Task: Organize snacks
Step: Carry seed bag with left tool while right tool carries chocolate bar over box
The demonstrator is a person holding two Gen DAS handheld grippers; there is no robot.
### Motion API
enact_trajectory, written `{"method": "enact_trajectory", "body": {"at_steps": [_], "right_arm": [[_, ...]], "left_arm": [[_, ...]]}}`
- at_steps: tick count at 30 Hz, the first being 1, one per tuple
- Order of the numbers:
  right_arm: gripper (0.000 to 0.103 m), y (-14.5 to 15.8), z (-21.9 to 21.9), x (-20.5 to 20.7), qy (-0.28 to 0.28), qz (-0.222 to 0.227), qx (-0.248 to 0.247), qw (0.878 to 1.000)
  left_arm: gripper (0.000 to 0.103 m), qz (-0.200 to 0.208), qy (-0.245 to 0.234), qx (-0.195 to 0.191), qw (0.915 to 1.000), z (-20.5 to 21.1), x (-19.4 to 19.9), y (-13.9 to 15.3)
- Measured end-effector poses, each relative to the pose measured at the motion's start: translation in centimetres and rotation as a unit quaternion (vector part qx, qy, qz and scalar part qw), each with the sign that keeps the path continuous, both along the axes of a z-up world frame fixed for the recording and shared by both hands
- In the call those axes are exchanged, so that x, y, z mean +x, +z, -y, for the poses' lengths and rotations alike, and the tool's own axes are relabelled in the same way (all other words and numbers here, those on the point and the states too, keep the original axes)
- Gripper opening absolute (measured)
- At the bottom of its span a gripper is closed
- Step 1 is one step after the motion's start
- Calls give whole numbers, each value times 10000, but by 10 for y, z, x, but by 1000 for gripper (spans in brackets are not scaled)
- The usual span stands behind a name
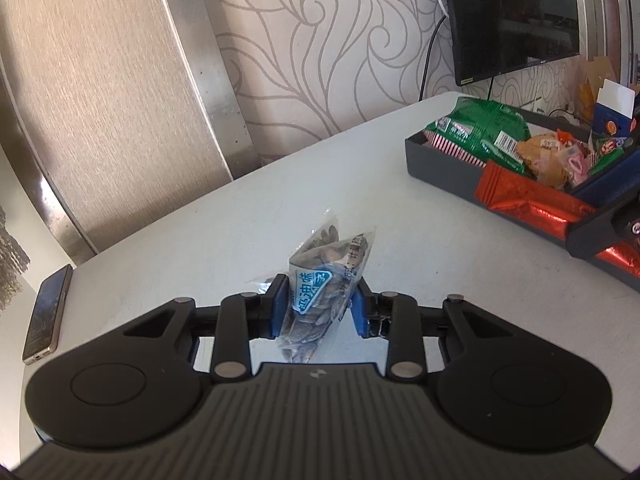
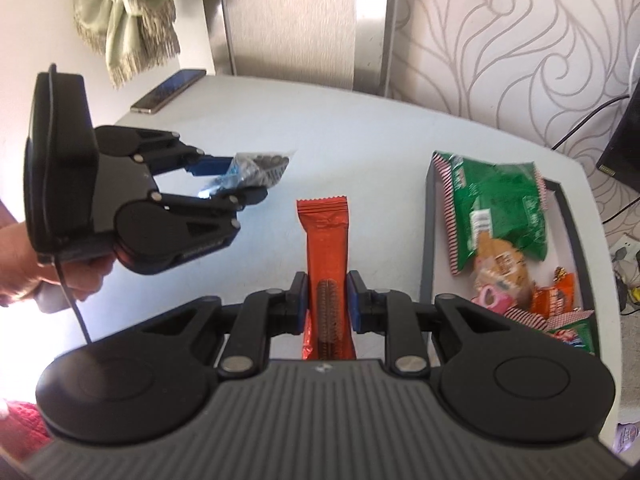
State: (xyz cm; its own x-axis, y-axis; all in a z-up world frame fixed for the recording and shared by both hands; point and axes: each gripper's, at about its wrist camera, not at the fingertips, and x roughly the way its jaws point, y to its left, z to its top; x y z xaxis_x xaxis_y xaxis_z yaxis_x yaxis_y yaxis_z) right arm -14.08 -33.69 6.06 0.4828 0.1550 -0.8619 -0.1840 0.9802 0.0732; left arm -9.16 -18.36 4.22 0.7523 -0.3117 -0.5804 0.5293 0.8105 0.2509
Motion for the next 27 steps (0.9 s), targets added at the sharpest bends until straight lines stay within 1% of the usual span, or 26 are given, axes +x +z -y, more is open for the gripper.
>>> {"method": "enact_trajectory", "body": {"at_steps": [9, 18, 27], "right_arm": [[23, 16, 1, -14, -135, 245, -18, 9996], [23, 33, 17, -26, -354, 416, -85, 9985], [23, 45, 34, -38, -528, 525, -186, 9970]], "left_arm": [[37, 139, -223, -65, 9996, 18, -8, 16], [37, 304, -533, -151, 9980, 46, -17, 33], [37, 381, -847, -230, 9954, 75, -28, 47]]}}
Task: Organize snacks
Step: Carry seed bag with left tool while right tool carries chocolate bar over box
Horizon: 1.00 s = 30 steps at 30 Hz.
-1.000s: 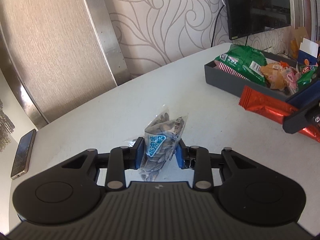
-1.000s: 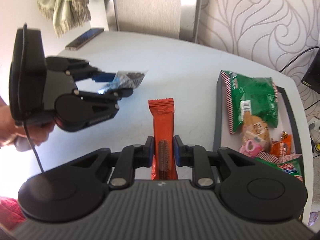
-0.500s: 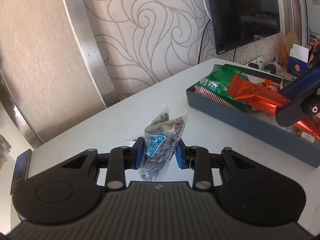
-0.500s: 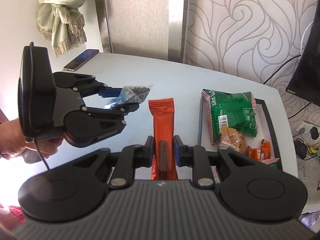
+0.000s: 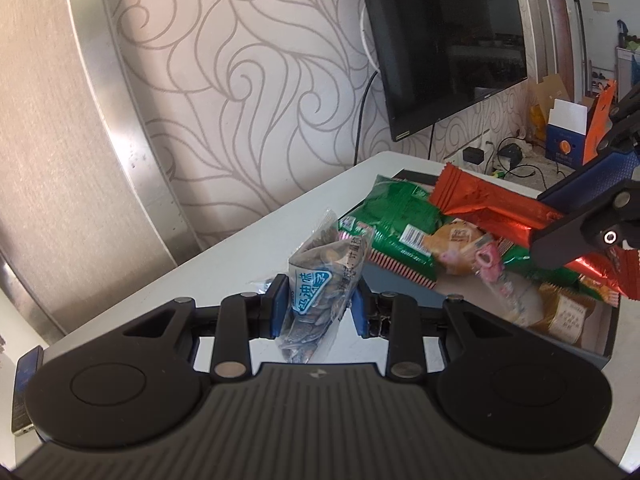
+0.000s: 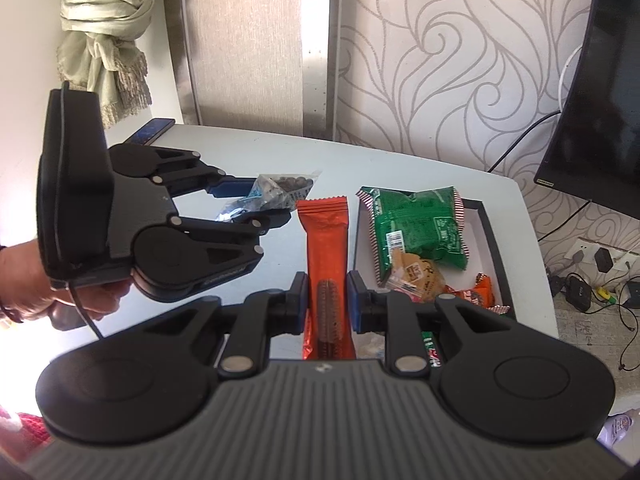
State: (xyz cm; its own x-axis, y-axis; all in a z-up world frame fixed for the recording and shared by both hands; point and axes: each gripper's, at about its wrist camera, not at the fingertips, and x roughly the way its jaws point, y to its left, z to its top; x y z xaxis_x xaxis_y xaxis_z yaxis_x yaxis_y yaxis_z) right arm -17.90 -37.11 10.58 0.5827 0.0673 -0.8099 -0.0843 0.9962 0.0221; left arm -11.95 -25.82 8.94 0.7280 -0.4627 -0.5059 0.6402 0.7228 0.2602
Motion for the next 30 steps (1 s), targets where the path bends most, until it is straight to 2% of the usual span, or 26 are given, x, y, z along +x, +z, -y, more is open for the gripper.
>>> {"method": "enact_trajectory", "body": {"at_steps": [18, 30], "right_arm": [[23, 17, 44, -18, -431, 35, -182, 9989], [23, 18, 63, -23, -537, -24, -242, 9983]], "left_arm": [[38, -18, -548, -220, 9983, 59, -9, 16], [38, -96, -692, -352, 9969, 84, -11, 18]]}}
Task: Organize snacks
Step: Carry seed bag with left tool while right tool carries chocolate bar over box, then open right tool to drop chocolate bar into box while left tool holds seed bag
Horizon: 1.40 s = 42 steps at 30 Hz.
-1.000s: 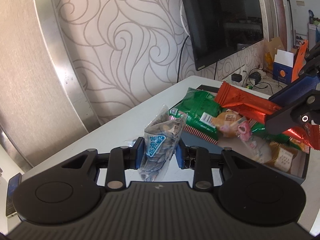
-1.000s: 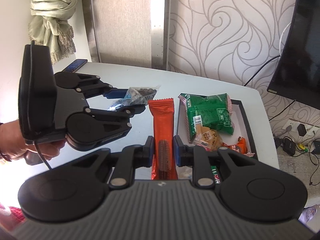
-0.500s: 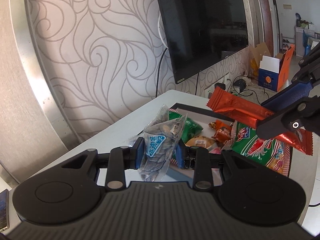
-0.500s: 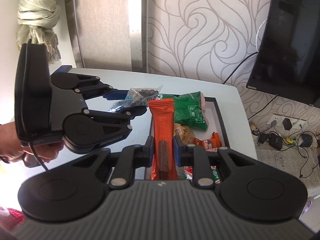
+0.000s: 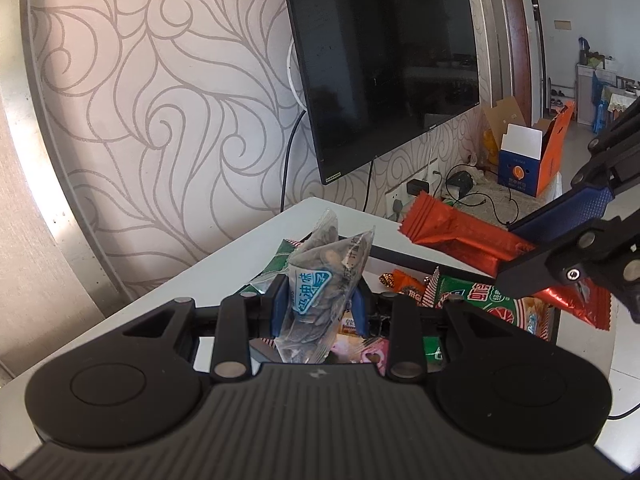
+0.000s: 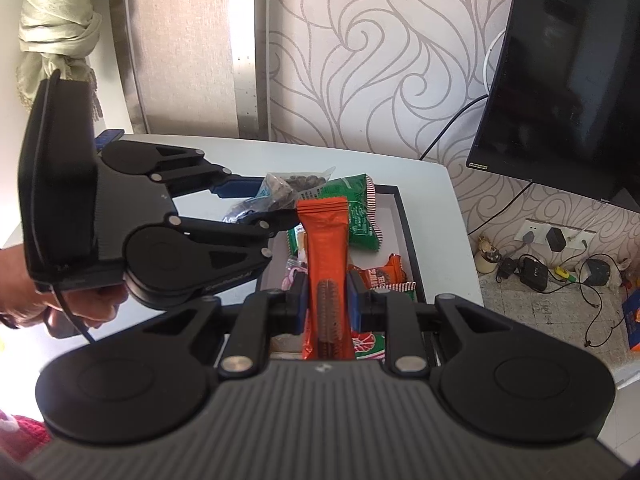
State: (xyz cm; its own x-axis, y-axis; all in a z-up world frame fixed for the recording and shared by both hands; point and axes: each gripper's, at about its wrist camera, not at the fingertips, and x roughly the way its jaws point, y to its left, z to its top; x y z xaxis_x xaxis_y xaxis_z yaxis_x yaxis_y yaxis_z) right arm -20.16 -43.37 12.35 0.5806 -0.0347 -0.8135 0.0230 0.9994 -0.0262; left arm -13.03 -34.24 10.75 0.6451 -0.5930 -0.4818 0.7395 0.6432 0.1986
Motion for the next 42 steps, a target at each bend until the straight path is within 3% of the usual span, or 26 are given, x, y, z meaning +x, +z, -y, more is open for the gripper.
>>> {"method": "enact_trajectory", "body": {"at_steps": [14, 29, 42], "right_arm": [[24, -19, 25, 20, -58, -215, 53, 9997], [25, -68, 39, 87, -16, -590, 195, 9981], [26, -61, 44, 69, -280, -373, 275, 9985]], "left_arm": [[38, -176, 175, -7, 9997, 8, 11, -11], [38, -116, 380, 26, 9992, -3, 7, -7], [38, -173, 274, 108, 9994, -1, 4, -16]]}}
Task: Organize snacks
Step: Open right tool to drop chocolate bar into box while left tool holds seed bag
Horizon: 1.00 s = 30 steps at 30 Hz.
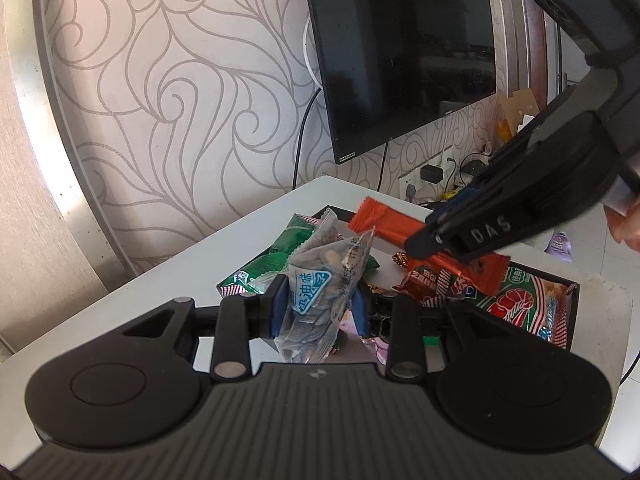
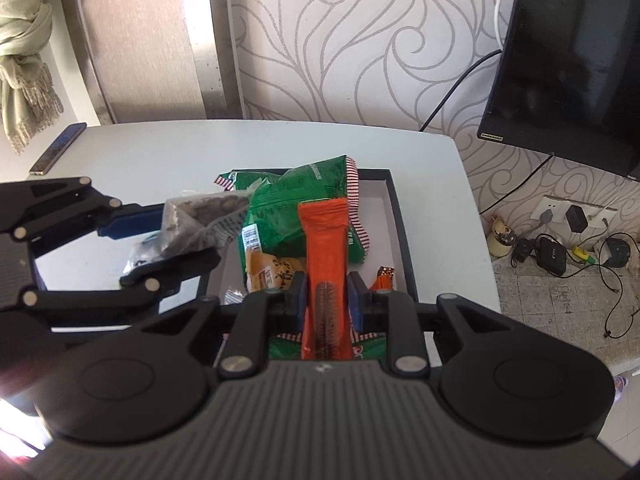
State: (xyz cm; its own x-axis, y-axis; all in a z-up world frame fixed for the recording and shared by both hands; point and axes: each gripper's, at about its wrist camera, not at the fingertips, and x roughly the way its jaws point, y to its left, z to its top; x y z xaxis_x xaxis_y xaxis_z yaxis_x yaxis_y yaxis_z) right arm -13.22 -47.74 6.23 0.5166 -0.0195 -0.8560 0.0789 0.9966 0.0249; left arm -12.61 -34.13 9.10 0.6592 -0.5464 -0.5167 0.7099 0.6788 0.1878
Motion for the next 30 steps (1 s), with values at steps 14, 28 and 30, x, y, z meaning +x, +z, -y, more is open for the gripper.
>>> {"method": "enact_trajectory", "body": {"at_steps": [14, 28, 30], "right_arm": [[41, 25, -1, -14, -320, 353, 384, 9981], [53, 58, 5, -83, -682, 629, 421, 9948], [54, 61, 6, -93, -770, 648, 448, 9939]], "left_arm": [[38, 42, -93, -70, 9999, -3, -4, 3], [38, 49, -507, -104, 9986, 38, -11, 4], [38, 52, -546, -99, 9984, 43, -12, 4]]}}
